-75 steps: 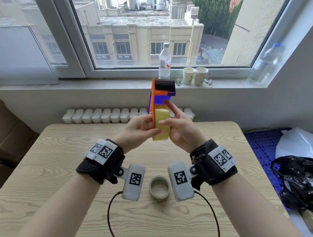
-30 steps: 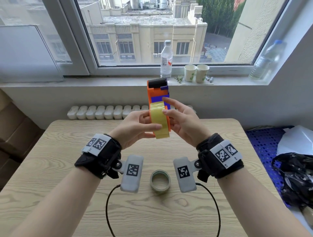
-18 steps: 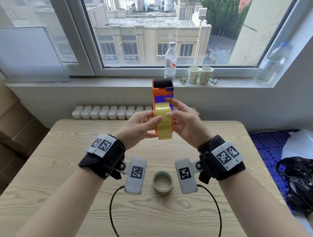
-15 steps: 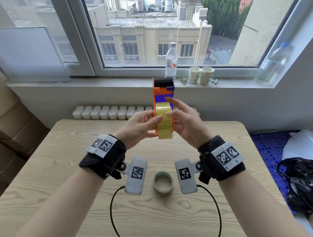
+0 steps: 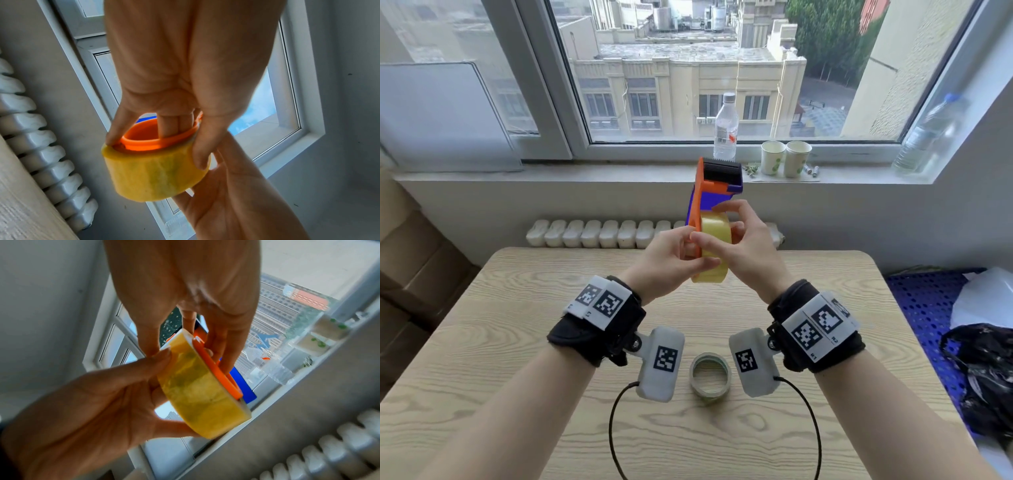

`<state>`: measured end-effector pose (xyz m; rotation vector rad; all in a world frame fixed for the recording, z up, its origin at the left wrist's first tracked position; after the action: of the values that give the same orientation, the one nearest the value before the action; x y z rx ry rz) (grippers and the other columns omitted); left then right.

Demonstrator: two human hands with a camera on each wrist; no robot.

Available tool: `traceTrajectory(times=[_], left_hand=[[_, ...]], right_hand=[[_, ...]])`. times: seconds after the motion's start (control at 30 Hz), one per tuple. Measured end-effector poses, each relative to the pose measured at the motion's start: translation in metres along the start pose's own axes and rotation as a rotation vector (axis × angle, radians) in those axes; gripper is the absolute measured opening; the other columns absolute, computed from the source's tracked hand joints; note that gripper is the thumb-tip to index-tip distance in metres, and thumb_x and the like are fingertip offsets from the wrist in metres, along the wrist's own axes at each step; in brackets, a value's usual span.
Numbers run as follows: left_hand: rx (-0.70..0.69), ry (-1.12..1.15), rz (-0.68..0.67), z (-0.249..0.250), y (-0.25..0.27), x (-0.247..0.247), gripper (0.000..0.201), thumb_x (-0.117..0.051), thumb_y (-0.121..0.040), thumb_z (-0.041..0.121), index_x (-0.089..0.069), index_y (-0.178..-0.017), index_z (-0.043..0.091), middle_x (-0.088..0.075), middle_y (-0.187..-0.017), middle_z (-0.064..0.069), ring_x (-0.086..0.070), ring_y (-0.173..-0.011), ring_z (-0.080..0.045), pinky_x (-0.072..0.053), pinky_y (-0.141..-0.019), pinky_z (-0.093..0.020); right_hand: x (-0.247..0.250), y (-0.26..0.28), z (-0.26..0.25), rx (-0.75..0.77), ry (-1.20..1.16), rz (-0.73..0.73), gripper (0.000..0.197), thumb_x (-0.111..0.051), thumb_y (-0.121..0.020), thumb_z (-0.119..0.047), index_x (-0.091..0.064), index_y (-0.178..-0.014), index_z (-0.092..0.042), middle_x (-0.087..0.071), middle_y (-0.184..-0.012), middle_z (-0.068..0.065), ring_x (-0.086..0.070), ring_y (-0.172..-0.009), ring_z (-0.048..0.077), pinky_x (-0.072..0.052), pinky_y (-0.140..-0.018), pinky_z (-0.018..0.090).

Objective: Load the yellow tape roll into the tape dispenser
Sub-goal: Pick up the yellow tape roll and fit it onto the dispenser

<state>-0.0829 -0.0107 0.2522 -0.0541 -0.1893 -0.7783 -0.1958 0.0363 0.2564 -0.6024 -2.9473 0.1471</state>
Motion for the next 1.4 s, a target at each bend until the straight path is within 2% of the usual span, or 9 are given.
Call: traceTrajectory(times=[0.17,0.37,0.5,0.6,0.7,0.83,1.0,1.27,1.4], left_hand=[[0.0,-0.084,0.078,-0.005,-0.007,0.001,0.022,-0.069,-0.078,-0.001,-0.055,-0.094,-0.008,-0.065,-0.092,-0.029,-0.062,-0.083,-0.029,-0.052,-0.08,-0.043],[0.0,-0.16,0.069,-0.012,-0.012,-0.005,0.025,-0.075,-0.074,0.008,-0.061,-0.091,-0.005,-0.068,-0.085,-0.022,-0.064,-0.076,-0.032,-0.054,-0.081,-0.053],[0.021,-0.175,0.028,-0.014,-0.012,-0.008,0.033,-0.076,-0.072,0.011,-0.061,-0.095,-0.007,-0.068,-0.095,-0.028,-0.065,-0.091,-0.043,-0.052,-0.082,-0.056],[0.043,-0.165,-0.007,-0.018,-0.012,-0.009,0.051,-0.075,-0.063,0.026,-0.061,-0.098,-0.007,-0.068,-0.099,-0.029,-0.064,-0.095,-0.043,-0.051,-0.084,-0.058],[0.073,-0.13,-0.022,-0.023,-0.013,-0.006,0.044,-0.071,-0.068,0.017,-0.061,-0.103,-0.008,-0.066,-0.104,-0.031,-0.062,-0.1,-0.044,-0.049,-0.089,-0.057],[0.125,-0.093,-0.073,-0.029,-0.013,-0.001,0.036,-0.068,-0.075,0.011,-0.062,-0.11,0.002,-0.066,-0.11,-0.023,-0.064,-0.093,-0.024,-0.051,-0.077,-0.032],[0.187,-0.081,-0.171,-0.035,-0.008,-0.002,0.035,-0.055,-0.086,-0.004,-0.056,-0.121,0.001,-0.063,-0.108,-0.015,-0.06,-0.088,-0.013,-0.049,-0.068,-0.012],[0.241,0.009,-0.228,-0.043,-0.004,0.002,0.045,-0.06,-0.074,0.018,-0.06,-0.116,0.003,-0.06,-0.118,-0.029,-0.059,-0.1,-0.029,-0.046,-0.089,-0.053],[0.247,0.021,-0.242,-0.045,-0.003,0.002,0.045,-0.06,-0.075,0.018,-0.059,-0.118,0.004,-0.06,-0.117,-0.029,-0.059,-0.099,-0.031,-0.044,-0.091,-0.055]], right_hand=[[0.008,-0.001,-0.003,0.184,0.508,0.199,0.04,-0.075,-0.071,-0.042,-0.064,-0.104,-0.024,-0.047,-0.105,0.001,-0.049,-0.093,0.01,-0.04,-0.081,0.019],[0.008,-0.004,-0.004,0.273,0.598,0.251,0.022,-0.07,-0.078,-0.032,-0.07,-0.084,-0.011,-0.061,-0.093,0.003,-0.057,-0.083,0.017,-0.045,-0.074,0.028],[0.013,-0.006,-0.002,0.277,0.616,0.272,0.022,-0.066,-0.083,-0.03,-0.072,-0.079,-0.009,-0.064,-0.088,0.003,-0.057,-0.078,0.018,-0.045,-0.07,0.03],[0.016,-0.009,0.001,0.271,0.671,0.22,0.02,-0.062,-0.087,-0.027,-0.07,-0.083,-0.009,-0.063,-0.089,0.003,-0.051,-0.073,0.013,-0.038,-0.067,0.027],[0.017,-0.011,0.004,0.3,0.658,0.086,0.018,-0.053,-0.092,-0.017,-0.067,-0.101,-0.01,-0.064,-0.099,0.005,-0.059,-0.083,0.021,-0.044,-0.074,0.031],[0.008,-0.006,0.012,0.398,0.84,-0.182,0.032,-0.047,-0.092,-0.005,-0.061,-0.118,-0.017,-0.059,-0.119,0.003,-0.055,-0.108,0.024,-0.05,-0.078,0.043],[0.005,-0.005,0.011,0.525,0.912,-0.199,0.018,-0.052,-0.09,-0.009,-0.068,-0.099,-0.011,-0.065,-0.102,0.005,-0.062,-0.087,0.028,-0.049,-0.061,0.038],[-0.004,0.003,0.021,0.724,1.211,-0.18,0.02,-0.053,-0.07,0.002,-0.067,-0.081,-0.006,-0.065,-0.071,0.005,-0.063,-0.054,0.025,-0.048,-0.038,0.028],[-0.002,0.009,0.028,0.811,1.222,-0.124,0.023,-0.046,-0.075,0.001,-0.067,-0.083,-0.004,-0.067,-0.071,0.007,-0.065,-0.055,0.025,-0.05,-0.039,0.03]])
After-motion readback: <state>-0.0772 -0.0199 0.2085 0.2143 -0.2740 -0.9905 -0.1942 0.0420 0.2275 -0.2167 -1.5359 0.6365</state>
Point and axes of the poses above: each hand's wrist, its own y-axis away from the middle knuckle, its own x-axis out of the back of the hand, z = x × y, the point moved 5 cm from there along -y, towards the middle knuckle
